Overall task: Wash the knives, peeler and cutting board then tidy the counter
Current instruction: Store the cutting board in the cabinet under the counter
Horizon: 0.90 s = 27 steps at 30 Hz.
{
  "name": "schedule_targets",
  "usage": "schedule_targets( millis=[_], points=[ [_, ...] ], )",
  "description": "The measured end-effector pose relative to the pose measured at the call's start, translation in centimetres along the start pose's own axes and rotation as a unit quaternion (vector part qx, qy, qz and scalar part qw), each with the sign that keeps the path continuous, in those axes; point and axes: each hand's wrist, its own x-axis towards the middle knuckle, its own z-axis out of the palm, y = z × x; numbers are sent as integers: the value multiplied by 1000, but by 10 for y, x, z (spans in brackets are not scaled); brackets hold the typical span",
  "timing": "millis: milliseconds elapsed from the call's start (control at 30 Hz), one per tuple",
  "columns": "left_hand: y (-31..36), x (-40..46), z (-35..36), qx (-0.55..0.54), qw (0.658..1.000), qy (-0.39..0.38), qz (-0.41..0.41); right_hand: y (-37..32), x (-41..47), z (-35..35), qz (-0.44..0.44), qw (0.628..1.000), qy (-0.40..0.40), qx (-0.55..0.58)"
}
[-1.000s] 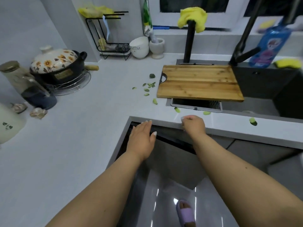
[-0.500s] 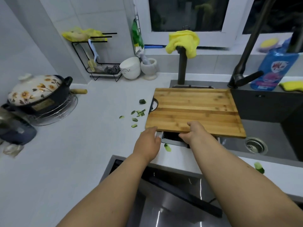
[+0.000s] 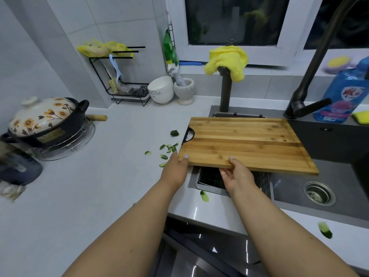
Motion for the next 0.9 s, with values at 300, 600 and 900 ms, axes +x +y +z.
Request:
schedule_targets(
  millis=[300, 600, 900],
  points=[
    [12, 1, -1, -129, 987, 23, -98, -18, -10, -18, -37, 999, -33, 3],
    [28, -15, -9, -371, 919, 41, -125, -47, -39, -42, -94, 991, -75, -49],
    [21, -55, -45, -390, 903, 131, -125, -58, -76, -50, -123, 974, -137, -129]
  ],
)
